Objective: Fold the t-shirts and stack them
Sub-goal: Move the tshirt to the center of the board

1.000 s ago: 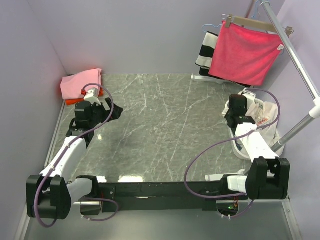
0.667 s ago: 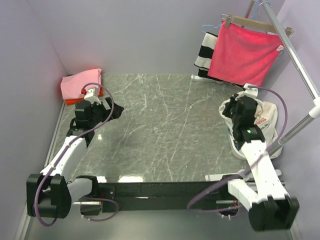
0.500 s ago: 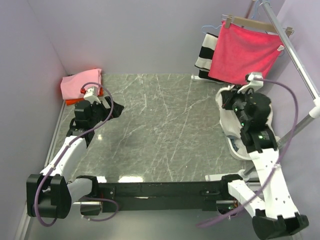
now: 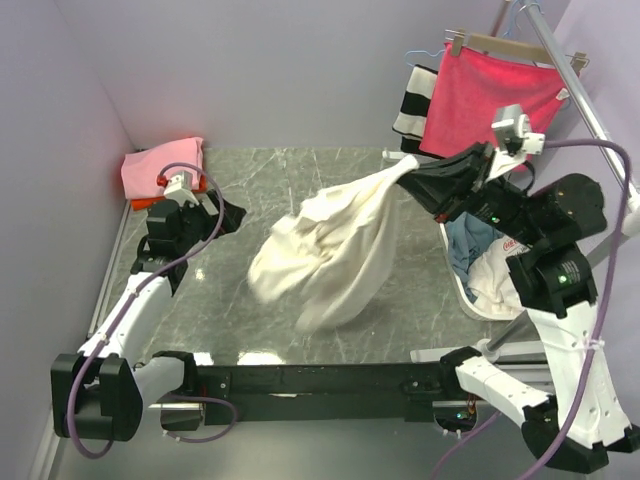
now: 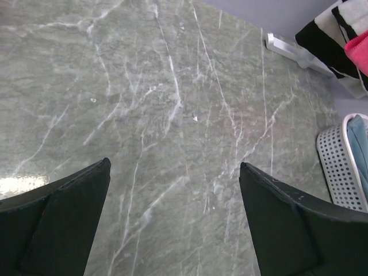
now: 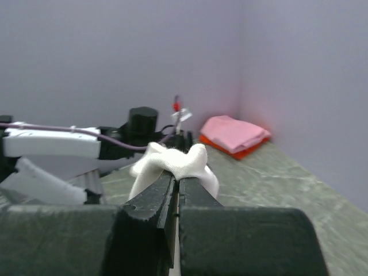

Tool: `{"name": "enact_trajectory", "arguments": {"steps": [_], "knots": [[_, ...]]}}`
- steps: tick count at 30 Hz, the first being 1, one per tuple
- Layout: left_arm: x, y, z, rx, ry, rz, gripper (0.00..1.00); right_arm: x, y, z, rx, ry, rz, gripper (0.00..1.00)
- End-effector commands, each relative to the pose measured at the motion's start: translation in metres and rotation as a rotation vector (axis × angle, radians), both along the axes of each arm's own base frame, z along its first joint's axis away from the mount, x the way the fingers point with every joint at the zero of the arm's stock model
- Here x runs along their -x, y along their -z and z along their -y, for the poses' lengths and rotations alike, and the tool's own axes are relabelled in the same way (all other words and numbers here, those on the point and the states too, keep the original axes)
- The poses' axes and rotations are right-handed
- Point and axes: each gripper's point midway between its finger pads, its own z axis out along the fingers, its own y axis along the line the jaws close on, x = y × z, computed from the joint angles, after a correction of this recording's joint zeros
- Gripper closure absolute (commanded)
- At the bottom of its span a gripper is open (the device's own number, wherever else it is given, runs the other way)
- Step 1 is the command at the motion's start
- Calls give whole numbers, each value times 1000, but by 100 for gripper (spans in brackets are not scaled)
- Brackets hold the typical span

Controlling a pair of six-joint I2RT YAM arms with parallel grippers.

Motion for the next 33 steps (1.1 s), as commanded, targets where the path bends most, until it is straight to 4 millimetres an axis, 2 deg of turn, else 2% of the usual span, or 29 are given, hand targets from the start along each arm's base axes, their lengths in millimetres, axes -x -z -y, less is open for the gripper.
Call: {"name": "enact_trajectory", "arguments": {"steps": [1,2,3,5,6,8,9,11,12,13,14,15,18,19,20,21,22,23,25,27,29,31,33], "knots": [[-2,-29,-14,-21,-81,61,1,-3,21,-26,-1,-135,-50,100],[0,-32,-18,-30,-104,70,1,-8,28,-29,-7,-134,-59,100],[1,-32,-22,-33,-124,73,1,-22,55,-33,7,-120,-123,100],[6,-36,-27,-35,-155,97,1,-44,83,-33,9,-52,-197,100],[7,-38,-28,-30,-160,105,1,-58,116,-35,35,-23,-271,100],[10,-41,-28,3,-174,108,0,-77,154,-32,70,47,-348,100],[11,-41,-25,16,-165,104,1,-95,188,-27,98,131,-424,100],[15,-39,-15,49,-112,88,1,-111,229,-16,152,238,-518,100],[16,-34,-11,61,-97,74,0,-125,259,-5,185,339,-575,100],[18,-32,-7,76,-75,71,0,-130,273,0,198,383,-605,100],[24,-19,4,86,-21,48,1,-135,287,9,219,443,-634,100],[26,-14,8,87,-4,42,1,-142,304,21,243,529,-662,100],[39,18,30,37,37,-37,1,-149,326,42,281,664,-719,100],[48,26,48,30,86,-56,1,-151,331,54,296,736,-729,100],[56,46,56,22,107,-102,1,-153,333,59,303,769,-735,100],[61,54,64,20,126,-117,1,-154,334,63,308,794,-735,100],[71,64,80,26,169,-143,1,-154,336,69,318,831,-742,100],[80,81,83,20,178,-182,1,-155,336,73,324,853,-744,100],[93,103,91,13,192,-227,0,-154,338,81,343,891,-746,100],[100,115,96,9,205,-251,0,-154,338,84,351,906,-742,100],[109,128,104,-6,226,-281,1,-154,335,88,353,929,-731,75],[117,142,109,-32,240,-312,0,-154,332,89,355,929,-721,62],[121,147,114,-35,249,-328,1,-153,325,88,344,922,-709,55]]}}
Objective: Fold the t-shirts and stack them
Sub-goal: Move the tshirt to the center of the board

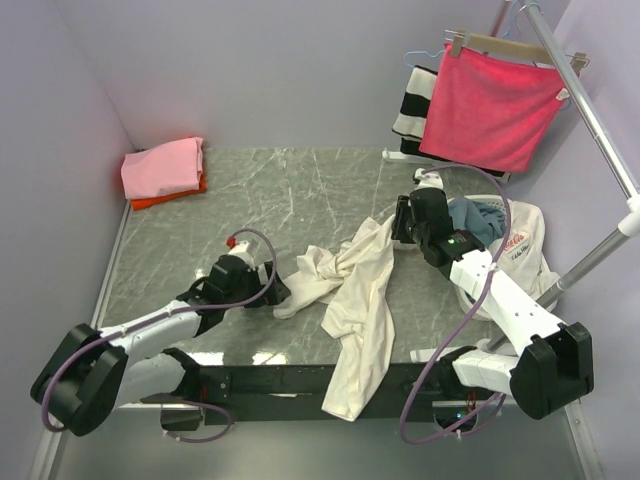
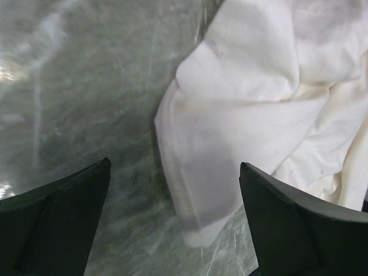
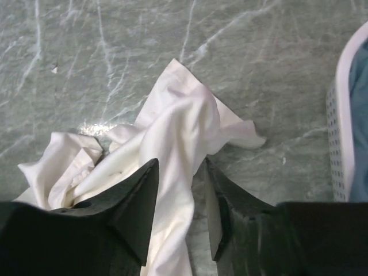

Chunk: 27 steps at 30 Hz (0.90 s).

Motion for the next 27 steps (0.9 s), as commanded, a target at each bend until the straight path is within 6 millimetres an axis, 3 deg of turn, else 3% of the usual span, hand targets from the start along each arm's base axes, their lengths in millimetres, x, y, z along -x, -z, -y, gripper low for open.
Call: {"name": "enact_trajectory", "arguments": {"steps": [1,6,9,10,11,12,13,14,15,16,21,24,27], "knots": [[-1,-1,19,31,11,28,0,-9,-35,7,12,33,92,53],[3,-6,46,93,88,40,0,-7,-44,0,-14,-7,110,51],[0,-5,59,103,123,36,41,-9,-45,-8,-24,-51,104,52],[-6,-9,64,102,128,47,75,-9,-45,-12,-30,-71,100,53],[-13,-14,63,86,106,62,97,-11,-44,-16,-33,-90,93,54],[-15,-12,57,34,101,51,99,-12,-43,-19,-31,-103,83,55],[-30,-43,62,44,87,122,99,-12,-40,-29,-49,-151,60,55],[-37,-57,59,23,69,157,99,-13,-39,-34,-55,-179,49,55],[-51,-69,45,-45,10,208,99,-14,-36,-36,-51,-187,34,55],[-58,-101,39,-60,-21,251,99,-14,-32,-47,-78,-232,9,55],[-83,-162,-17,-153,-177,345,99,-15,-14,-80,-150,-369,-76,53],[-88,-166,-46,-197,-234,345,99,-15,0,-101,-183,-452,-143,52],[-95,-167,-60,-204,-260,338,99,-16,10,-127,-209,-535,-191,49]]}}
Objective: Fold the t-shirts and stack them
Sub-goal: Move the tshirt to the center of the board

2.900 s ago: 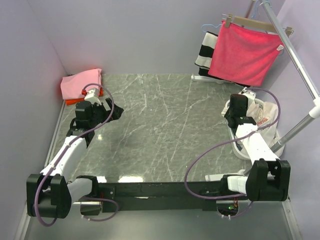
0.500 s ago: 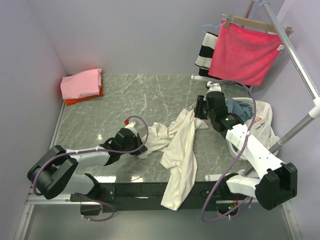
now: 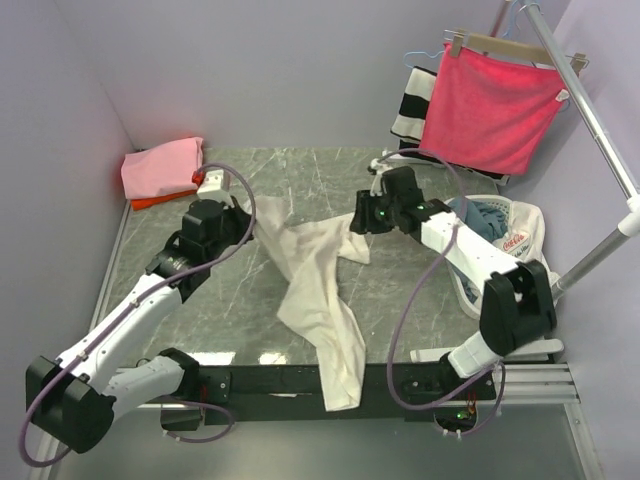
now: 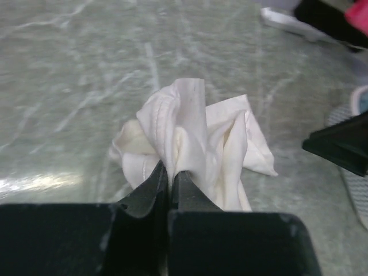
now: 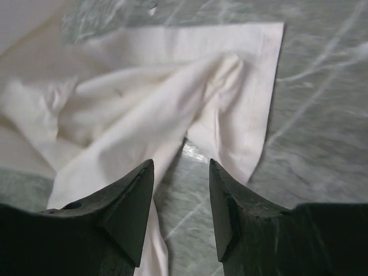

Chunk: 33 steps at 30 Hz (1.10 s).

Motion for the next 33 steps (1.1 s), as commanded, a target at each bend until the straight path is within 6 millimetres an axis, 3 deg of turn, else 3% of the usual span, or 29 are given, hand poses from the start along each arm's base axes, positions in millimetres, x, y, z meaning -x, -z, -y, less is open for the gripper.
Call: {"name": "enact_trajectory", "arguments": {"steps": [1,4,8,10,13,17,22,25,26,27,32,33], "knots": [[-7,20,-42,-129,-108,-75,95,-3,-11,-50,-86,-178,-22,49],[-16,16,-55,-162,-151,-97,90,-2,-9,-75,-125,-254,-58,47],[-27,2,-52,-168,-132,-85,92,3,-9,-114,-210,-364,-107,42],[-32,-1,-48,-169,-122,-85,91,8,7,-130,-171,-384,-169,43],[-37,1,-39,-159,-85,-94,91,7,40,-132,3,-333,-204,40],[-41,8,-31,-153,-55,-115,92,20,67,-147,89,-341,-235,39],[-44,14,-26,-149,-36,-134,93,13,97,-137,289,-251,-256,41],[-44,14,-27,-148,-37,-132,93,8,95,-126,338,-197,-222,75],[-44,14,-26,-151,-35,-131,93,5,95,-120,359,-171,-202,95],[-44,14,-27,-151,-38,-131,93,4,88,-116,359,-159,-183,100],[-46,6,-37,-173,-67,-118,99,1,52,-87,335,-86,-71,100],[-45,4,-39,-180,-72,-119,99,4,41,-65,332,-46,-51,100]]}}
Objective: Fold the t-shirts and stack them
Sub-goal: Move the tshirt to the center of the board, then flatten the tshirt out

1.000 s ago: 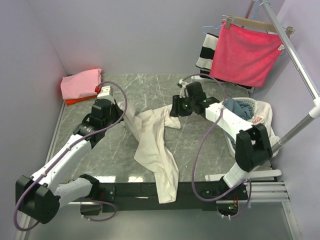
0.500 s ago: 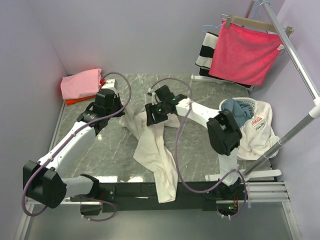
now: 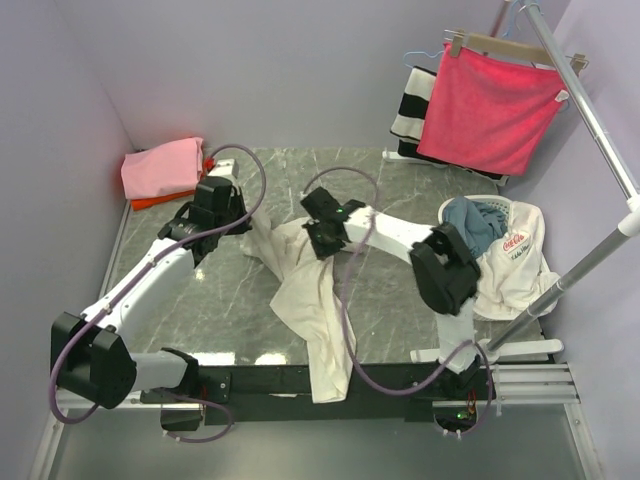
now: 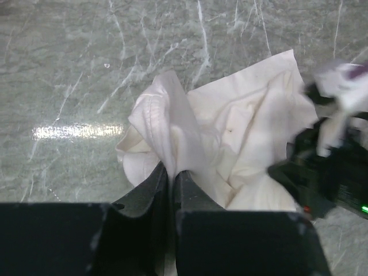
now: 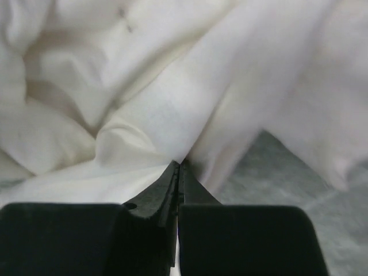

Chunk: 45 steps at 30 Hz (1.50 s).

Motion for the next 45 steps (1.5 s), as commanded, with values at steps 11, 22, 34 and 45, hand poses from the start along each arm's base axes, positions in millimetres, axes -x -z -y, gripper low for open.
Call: {"name": "enact_trajectory", "arguments": {"steps": [11,22,34,45], "knots": [[2,-108,-96,-50,-288,230,99,25,-88,212,71,519,290,100],[18,-118,-117,-43,-371,289,64,42,-103,253,46,781,432,78],[14,-95,-55,175,-110,265,30,30,-149,196,-257,615,429,4],[-11,-77,-35,240,-56,233,8,27,-183,197,-284,598,502,0]]}}
